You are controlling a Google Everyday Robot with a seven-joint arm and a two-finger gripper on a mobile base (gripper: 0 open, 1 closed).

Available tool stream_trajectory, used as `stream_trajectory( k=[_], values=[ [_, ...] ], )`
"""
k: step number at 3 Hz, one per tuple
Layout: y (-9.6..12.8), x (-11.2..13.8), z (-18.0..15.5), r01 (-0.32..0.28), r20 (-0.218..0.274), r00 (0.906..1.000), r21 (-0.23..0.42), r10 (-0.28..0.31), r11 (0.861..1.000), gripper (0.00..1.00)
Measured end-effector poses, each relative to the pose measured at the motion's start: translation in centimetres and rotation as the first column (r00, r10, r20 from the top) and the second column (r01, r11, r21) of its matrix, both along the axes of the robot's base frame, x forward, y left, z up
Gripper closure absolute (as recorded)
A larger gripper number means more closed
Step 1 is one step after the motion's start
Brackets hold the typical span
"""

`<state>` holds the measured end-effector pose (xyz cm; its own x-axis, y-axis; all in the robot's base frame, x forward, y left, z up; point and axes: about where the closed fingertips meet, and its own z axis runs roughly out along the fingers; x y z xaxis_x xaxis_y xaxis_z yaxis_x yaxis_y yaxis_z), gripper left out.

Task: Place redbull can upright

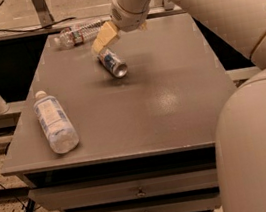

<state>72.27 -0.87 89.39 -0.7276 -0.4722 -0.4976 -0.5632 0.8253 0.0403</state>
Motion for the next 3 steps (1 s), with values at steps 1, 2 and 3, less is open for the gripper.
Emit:
stream_trajectory(
  k=[1,2,3],
  values=[
    [0.5,1.9,-0.6,0.033,-0.014,0.9994,0.044,-0.033,0.999,0.0],
    [2.0,4.2,-1.7,0.066,-0.051,0.9967,0.058,-0.064,0.996,0.0],
    [3.9,4.9,-3.5,0.096,-0.094,0.9914,0.057,-0.091,0.994,0.0]
  ],
)
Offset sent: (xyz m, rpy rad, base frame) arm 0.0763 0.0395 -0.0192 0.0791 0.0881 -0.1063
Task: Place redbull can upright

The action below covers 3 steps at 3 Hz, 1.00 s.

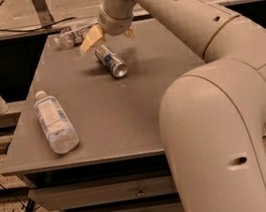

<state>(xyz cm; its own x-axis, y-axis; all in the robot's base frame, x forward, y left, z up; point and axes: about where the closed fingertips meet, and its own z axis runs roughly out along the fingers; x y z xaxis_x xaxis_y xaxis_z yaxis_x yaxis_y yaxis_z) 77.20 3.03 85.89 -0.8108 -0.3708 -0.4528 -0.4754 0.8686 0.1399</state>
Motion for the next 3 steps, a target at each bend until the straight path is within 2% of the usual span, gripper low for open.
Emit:
stream_trajectory(
  k=[1,2,3],
  values=[
    [1.9,-0.5,-2.3,0.004,-0.041,0.9991,-0.022,-0.005,1.0,0.0],
    [2.3,-1.1,-4.1,0.017,-0.057,0.9981,-0.072,-0.022,0.997,0.18],
    [1.7,-1.2,-3.9,0.036,-0.038,0.9985,-0.113,-0.04,0.993,0.41]
  ],
)
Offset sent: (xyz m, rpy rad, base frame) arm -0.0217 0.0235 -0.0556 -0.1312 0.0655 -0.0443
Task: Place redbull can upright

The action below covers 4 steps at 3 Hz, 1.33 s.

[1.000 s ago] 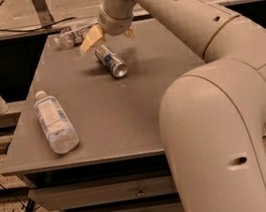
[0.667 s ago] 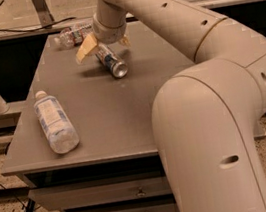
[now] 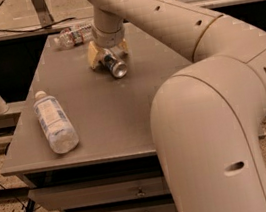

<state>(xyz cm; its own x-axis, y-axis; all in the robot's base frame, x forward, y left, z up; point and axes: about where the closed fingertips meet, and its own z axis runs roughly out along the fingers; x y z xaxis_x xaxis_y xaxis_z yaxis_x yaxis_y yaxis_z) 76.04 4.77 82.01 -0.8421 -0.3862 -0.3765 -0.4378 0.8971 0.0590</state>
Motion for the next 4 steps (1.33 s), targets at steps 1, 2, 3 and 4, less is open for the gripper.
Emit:
stream_trajectory(
  k=[1,2,3,4],
  values=[
    [-0.1,0.0,0.5,0.001,0.005,1.0,-0.005,-0.001,1.0,0.64],
    [-0.1,0.0,0.9,0.001,0.006,1.0,-0.005,-0.001,1.0,0.87],
    [-0.4,0.5,4.0,-0.02,0.11,0.9938,0.049,0.014,0.999,1.0],
    [-2.4,-0.5,9.1,-0.081,0.277,0.96,0.149,0.037,0.985,1.0]
  ],
)
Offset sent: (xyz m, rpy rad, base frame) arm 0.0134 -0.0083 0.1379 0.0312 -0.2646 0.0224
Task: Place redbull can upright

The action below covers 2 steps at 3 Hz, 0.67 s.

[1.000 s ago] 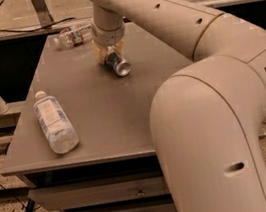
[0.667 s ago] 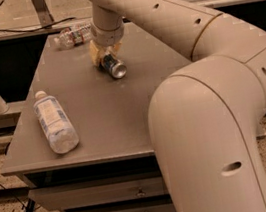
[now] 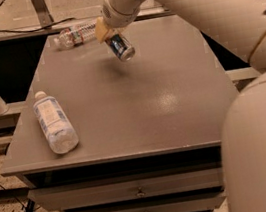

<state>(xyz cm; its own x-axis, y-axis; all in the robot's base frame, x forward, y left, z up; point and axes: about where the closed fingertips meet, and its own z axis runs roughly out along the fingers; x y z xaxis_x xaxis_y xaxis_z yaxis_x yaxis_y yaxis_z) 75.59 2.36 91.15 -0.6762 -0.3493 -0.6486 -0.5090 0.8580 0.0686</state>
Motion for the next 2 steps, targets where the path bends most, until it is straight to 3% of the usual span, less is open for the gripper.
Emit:
stream_trajectory(
  k=[1,2],
  values=[
    [-0.91,-1.46,1.67,-0.085,0.118,0.9906,0.13,0.07,0.988,1.0],
    [-1.75,-1.29,2.21,-0.152,0.228,0.9705,0.324,0.079,0.934,1.0]
  ],
)
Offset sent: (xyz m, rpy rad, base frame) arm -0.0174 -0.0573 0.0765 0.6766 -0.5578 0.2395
